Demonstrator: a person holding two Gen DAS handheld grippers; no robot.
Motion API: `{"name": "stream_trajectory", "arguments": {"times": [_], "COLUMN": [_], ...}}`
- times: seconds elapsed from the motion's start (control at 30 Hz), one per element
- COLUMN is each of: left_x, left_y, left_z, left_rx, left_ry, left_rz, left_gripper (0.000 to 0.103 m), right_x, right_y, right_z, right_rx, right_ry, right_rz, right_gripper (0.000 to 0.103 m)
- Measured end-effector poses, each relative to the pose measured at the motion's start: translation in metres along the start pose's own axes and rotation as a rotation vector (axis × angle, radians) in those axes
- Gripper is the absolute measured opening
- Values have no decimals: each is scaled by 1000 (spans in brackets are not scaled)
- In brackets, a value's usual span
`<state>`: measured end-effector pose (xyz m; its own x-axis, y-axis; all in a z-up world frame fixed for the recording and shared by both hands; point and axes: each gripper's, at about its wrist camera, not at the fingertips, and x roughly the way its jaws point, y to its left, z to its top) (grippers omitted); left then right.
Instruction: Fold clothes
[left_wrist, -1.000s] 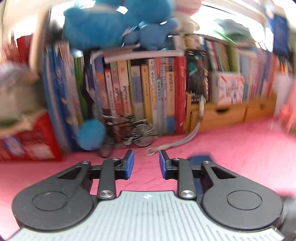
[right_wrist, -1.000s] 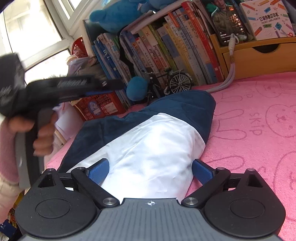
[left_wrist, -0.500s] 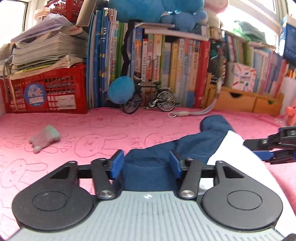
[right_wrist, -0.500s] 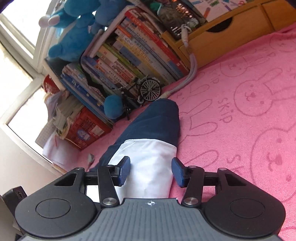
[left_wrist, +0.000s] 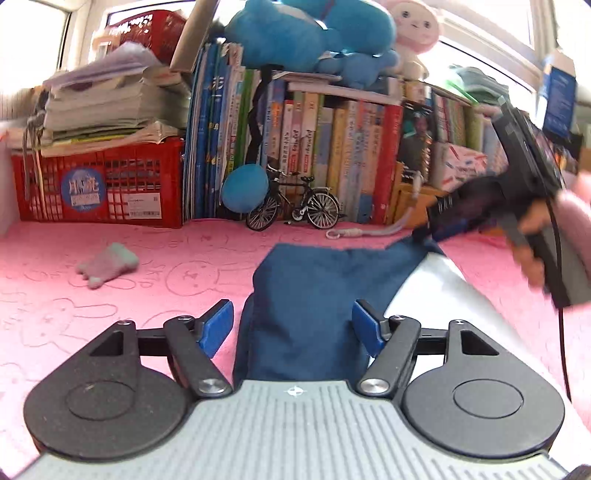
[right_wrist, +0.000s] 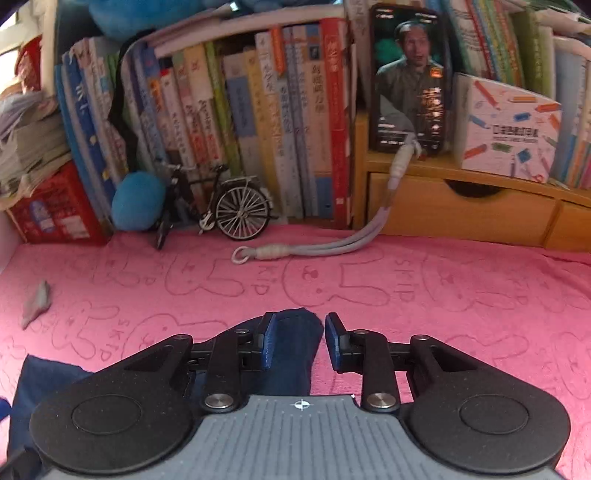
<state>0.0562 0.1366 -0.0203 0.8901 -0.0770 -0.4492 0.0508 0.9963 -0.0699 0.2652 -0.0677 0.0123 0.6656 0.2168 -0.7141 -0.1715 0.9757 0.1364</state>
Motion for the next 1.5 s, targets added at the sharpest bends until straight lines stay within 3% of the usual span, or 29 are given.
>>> {"name": "stream_trajectory", "arguments": {"times": [0.07,0.23,0.37,0.47,0.57,0.7,0.77,1.13,1.5], "left_x": [-5,-15,-32,-49,-45,-25,-24,-22,-20], "left_y": [-1,-2,-8,-14,-33,-52,-50,-45,-40], "left_z": [-8,-18,-6,7,8,-11,-17,-22,-24], "left_rx": [23,42,29,-13,19,91,72,39,7], "left_ry": [18,10,4,-54,-48,23,24,37,65], "left_rz": [19,57,111,38,-34,32,35,1,-33], "left_gripper": [72,73,72,72,72,69,70,70,70], "right_x": [-11,-48,-79,-96,-103,-101,-99,-90,-82], "right_y": [-7,-11,-5,4,8,11,11,13,25], "right_z": [-3,-39,-76,-96,-111,-119,-123,-106,-61], "right_rx": [32,66,19,-32,-21,11,30,85,17], "right_ry": [105,353,460,498,541,587,626,715,686], "right_rz": [88,177,203,223,260,286,304,282,215], "right_gripper": [75,82,83,83,83,79,70,54,52]}}
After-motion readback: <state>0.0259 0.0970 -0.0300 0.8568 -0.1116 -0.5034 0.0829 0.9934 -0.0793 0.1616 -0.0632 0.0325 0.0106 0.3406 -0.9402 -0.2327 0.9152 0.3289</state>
